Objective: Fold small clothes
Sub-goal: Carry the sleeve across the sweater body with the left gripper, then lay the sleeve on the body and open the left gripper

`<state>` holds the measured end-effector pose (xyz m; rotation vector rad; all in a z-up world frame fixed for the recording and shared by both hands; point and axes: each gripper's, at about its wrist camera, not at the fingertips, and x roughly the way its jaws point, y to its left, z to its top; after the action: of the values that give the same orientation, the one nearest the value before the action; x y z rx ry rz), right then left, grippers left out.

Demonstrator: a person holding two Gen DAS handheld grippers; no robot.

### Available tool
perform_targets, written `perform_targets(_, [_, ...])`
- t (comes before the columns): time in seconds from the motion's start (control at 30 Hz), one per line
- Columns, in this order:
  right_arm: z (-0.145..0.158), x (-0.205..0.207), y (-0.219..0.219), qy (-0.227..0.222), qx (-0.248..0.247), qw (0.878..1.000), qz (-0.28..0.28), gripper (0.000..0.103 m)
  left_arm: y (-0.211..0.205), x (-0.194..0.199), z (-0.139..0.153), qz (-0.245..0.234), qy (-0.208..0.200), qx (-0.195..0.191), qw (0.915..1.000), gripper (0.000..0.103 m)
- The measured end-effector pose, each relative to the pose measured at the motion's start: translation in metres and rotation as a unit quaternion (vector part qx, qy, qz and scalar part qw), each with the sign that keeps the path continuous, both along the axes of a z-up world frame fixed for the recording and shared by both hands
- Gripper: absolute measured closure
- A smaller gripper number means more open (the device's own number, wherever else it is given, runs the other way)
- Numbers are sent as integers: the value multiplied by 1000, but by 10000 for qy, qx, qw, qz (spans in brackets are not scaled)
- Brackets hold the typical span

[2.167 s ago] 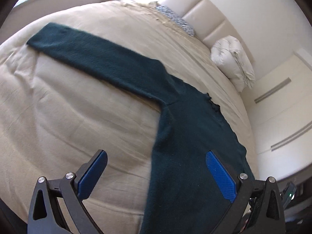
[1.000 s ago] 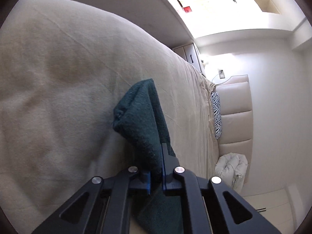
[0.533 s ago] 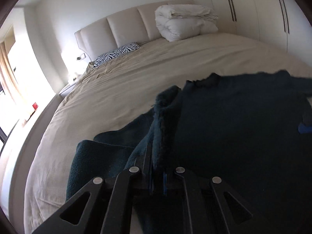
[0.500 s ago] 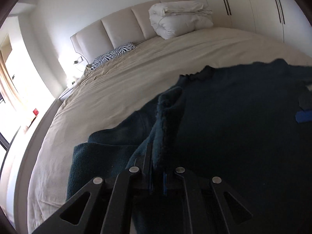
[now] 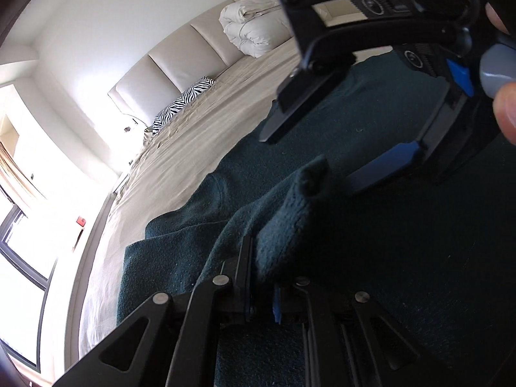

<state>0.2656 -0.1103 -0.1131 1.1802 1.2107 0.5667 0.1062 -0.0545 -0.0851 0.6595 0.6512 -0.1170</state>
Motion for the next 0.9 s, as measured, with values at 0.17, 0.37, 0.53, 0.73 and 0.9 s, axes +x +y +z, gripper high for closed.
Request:
perform_targets(0.17, [1, 16, 14, -154, -456, 9984, 290, 81, 1, 3, 2, 59, 36, -129, 9999, 80])
perform_targets(0.37, [36, 25, 1, -685, -1337, 9882, 311, 96, 13, -2, 22, 48, 82, -657, 9978, 39])
perform_targets(0.53, [69, 37, -57, -916, -1999, 9755, -99, 96, 49, -12, 54, 120, 155, -1758, 9842, 33])
perform_targets(0.73, [88, 49, -135, -843, -2757, 9556, -606, 96, 146, 33, 65, 1142, 918, -3920, 9082, 65])
perform_targets(0.9, [78, 54, -164, -657, -3035, 9474, -773, 96, 188, 64, 67, 1360, 1049, -4735, 8639, 77])
